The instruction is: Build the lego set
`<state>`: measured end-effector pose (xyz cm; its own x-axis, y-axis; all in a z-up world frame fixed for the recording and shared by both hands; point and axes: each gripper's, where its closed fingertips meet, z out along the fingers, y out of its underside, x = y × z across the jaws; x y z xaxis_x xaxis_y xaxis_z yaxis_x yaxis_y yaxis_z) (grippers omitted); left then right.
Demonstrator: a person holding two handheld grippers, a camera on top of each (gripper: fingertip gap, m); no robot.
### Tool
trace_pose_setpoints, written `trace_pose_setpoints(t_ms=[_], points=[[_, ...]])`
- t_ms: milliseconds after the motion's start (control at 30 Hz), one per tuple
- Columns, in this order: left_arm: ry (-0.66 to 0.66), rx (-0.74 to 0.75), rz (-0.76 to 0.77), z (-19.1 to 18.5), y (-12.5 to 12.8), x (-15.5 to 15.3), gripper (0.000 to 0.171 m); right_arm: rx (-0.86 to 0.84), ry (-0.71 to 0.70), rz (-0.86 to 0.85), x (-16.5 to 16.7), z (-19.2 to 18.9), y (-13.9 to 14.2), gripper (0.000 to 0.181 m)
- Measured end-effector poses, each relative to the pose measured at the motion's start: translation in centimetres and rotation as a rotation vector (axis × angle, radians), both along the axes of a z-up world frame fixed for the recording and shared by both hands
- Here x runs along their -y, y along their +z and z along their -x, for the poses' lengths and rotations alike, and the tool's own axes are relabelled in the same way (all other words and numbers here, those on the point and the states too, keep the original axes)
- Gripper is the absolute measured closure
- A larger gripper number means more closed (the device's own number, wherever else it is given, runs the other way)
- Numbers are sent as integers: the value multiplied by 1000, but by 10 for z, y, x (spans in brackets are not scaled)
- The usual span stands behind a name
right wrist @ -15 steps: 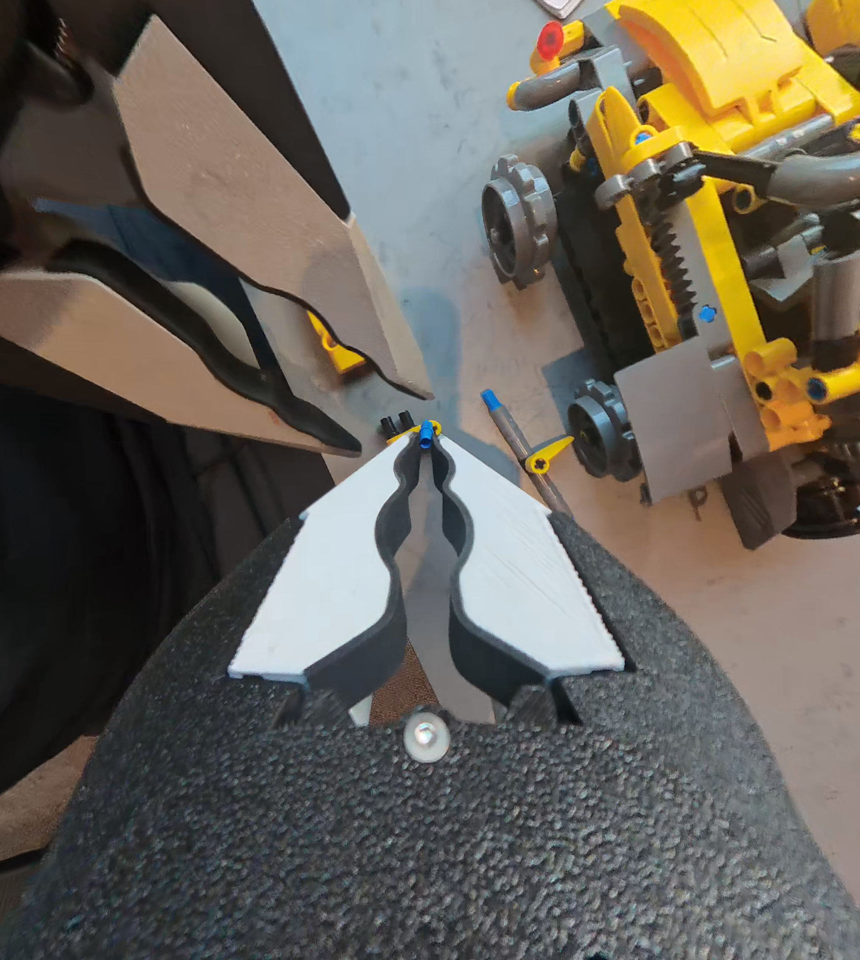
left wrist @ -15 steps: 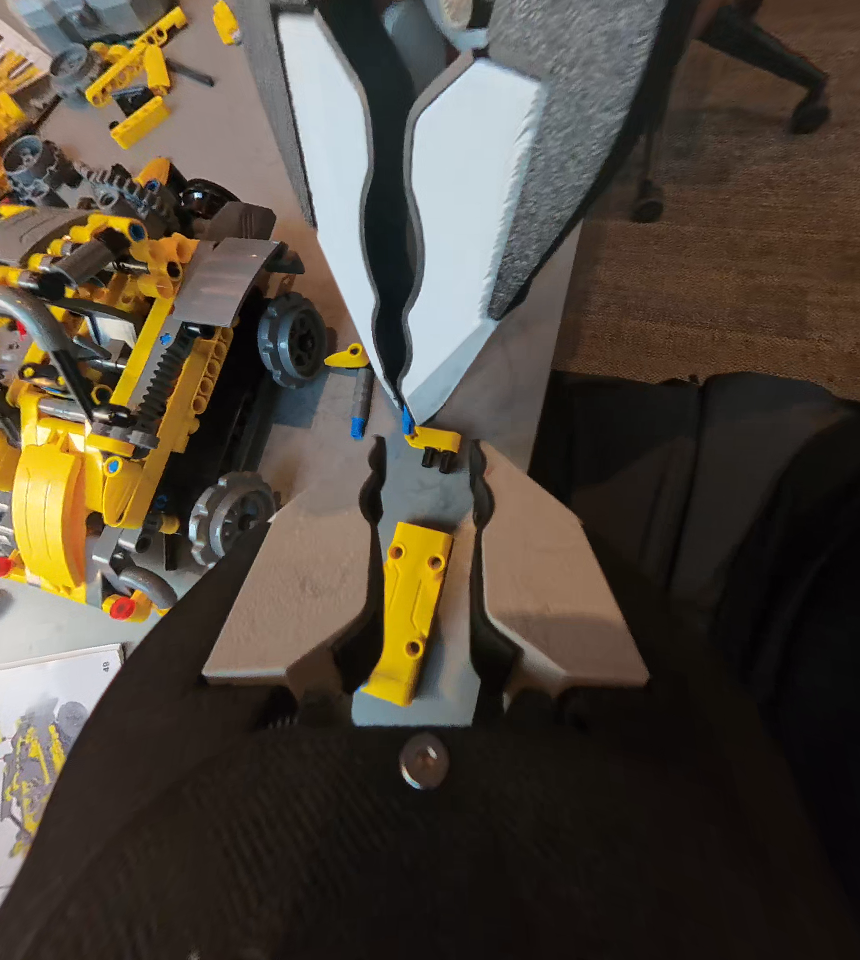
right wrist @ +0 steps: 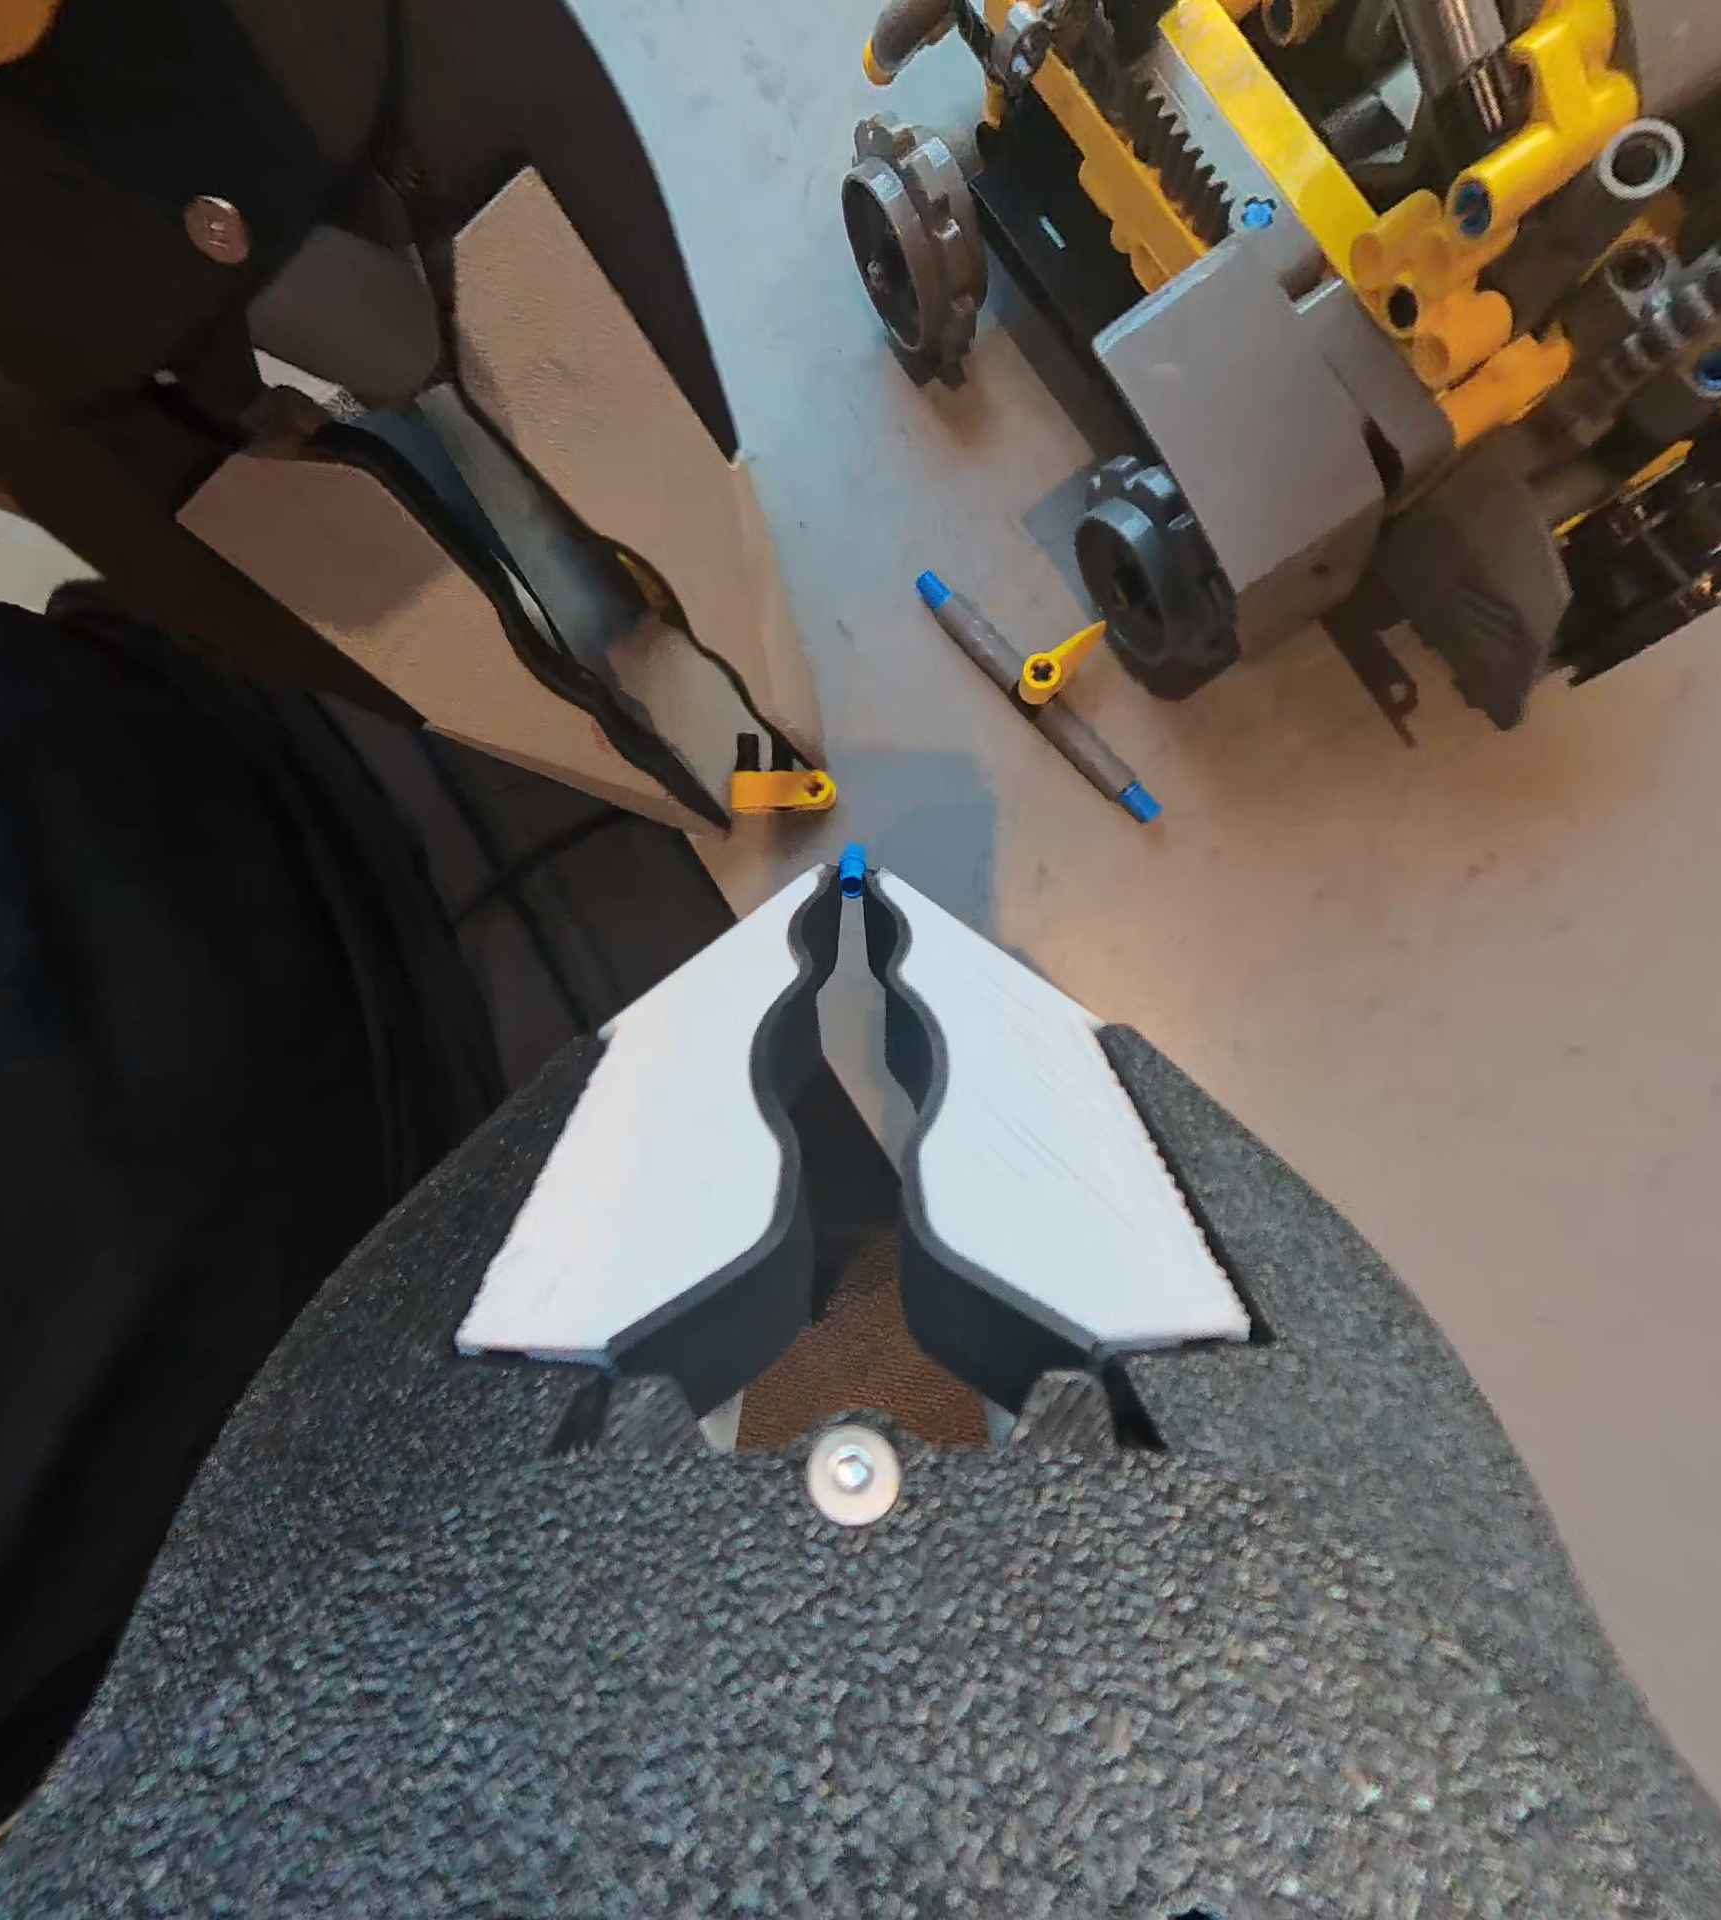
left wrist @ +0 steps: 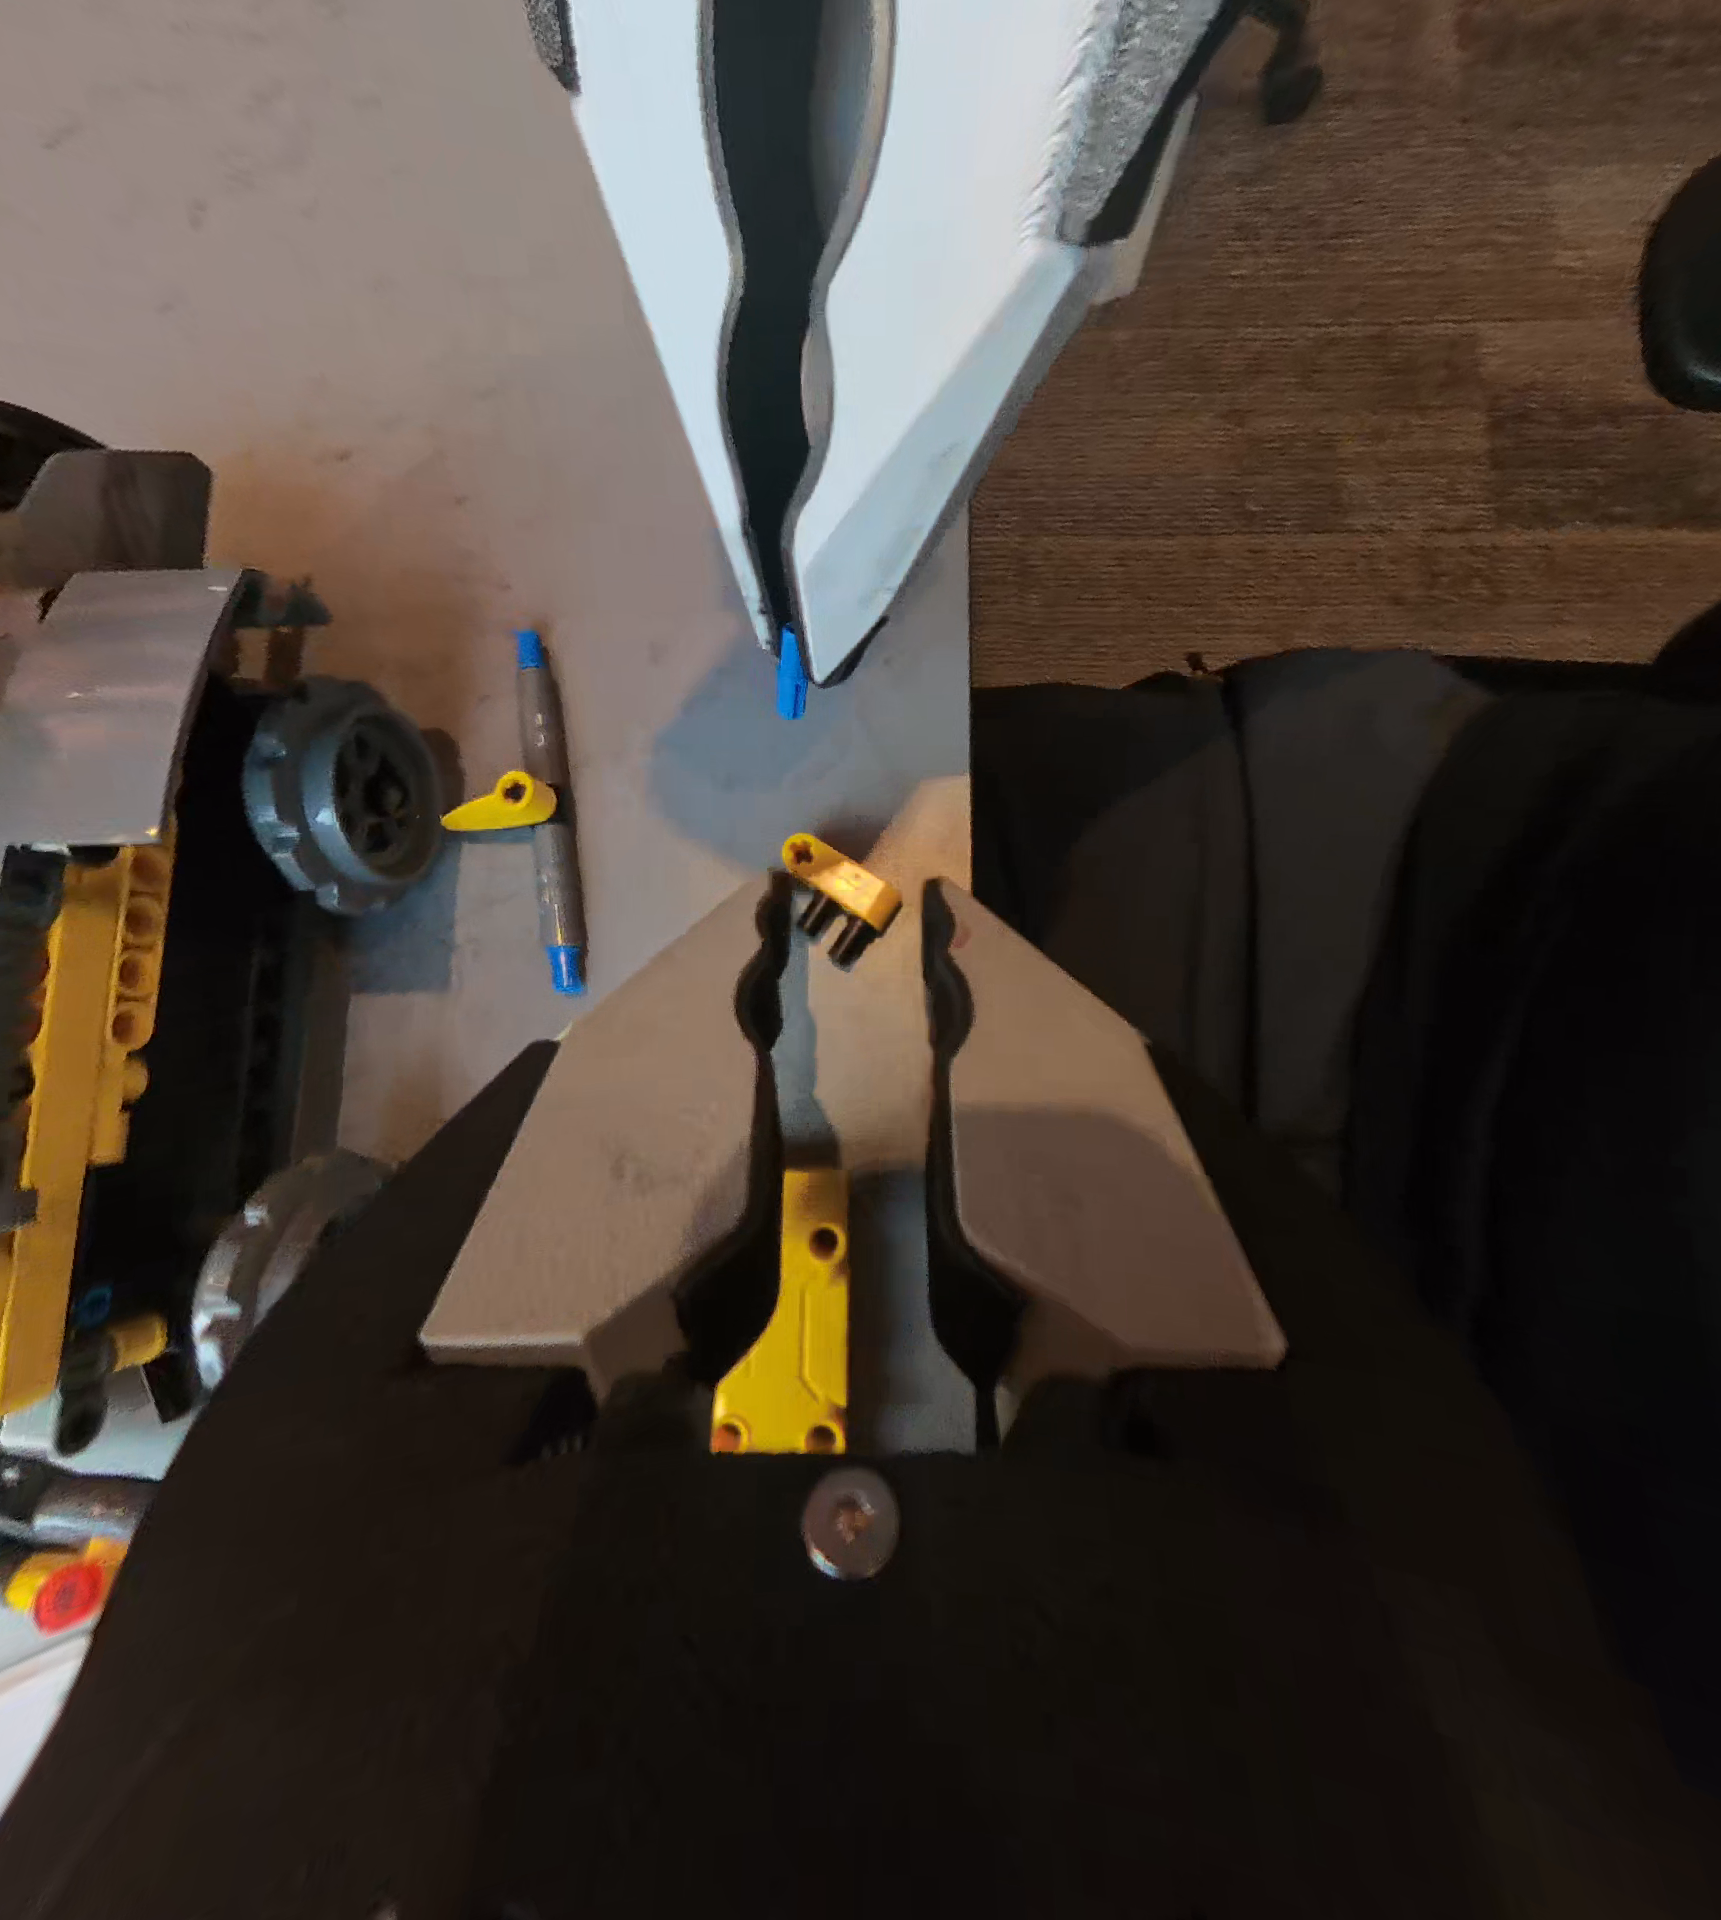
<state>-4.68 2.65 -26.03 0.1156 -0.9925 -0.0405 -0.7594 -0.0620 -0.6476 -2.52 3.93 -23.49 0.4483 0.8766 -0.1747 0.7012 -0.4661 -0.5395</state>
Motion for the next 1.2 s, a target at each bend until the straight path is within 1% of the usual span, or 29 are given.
trace_pose_setpoints(t_ms=[67,133,200,267,367,433,633,733,833,933,1000,1100,1200], points=[[-21,-25,14,2,0,-3,143,-10,-11,5,2,-1,-1,177],[-15,-11,-10,4,8,-6,137,-40,-16,14,5,0,0,177],[-6,57,-52,2,22,-4,148,-98,-17,38,9,5,3,177],[-1,106,-136,-1,31,-2,149,-163,-34,64,9,8,6,177],[8,112,-325,-3,35,-4,154,-266,-48,121,11,14,12,177],[21,111,-414,-5,37,-4,159,-313,-48,159,14,15,15,177],[11,124,-510,-13,42,1,171,-403,-53,219,20,18,24,176],[25,138,-524,-13,45,0,170,-433,-45,224,20,17,26,176],[21,207,-487,-14,49,3,171,-454,39,128,22,17,32,176],[-41,300,-376,-16,55,15,171,-474,180,-47,30,13,44,176],[-89,351,-335,-17,59,24,171,-434,239,-153,34,10,48,173],[-118,368,-329,-18,59,29,171,-384,352,-276,48,11,52,163],[-142,415,-296,-20,62,36,171,-321,397,-393,51,10,53,165]])
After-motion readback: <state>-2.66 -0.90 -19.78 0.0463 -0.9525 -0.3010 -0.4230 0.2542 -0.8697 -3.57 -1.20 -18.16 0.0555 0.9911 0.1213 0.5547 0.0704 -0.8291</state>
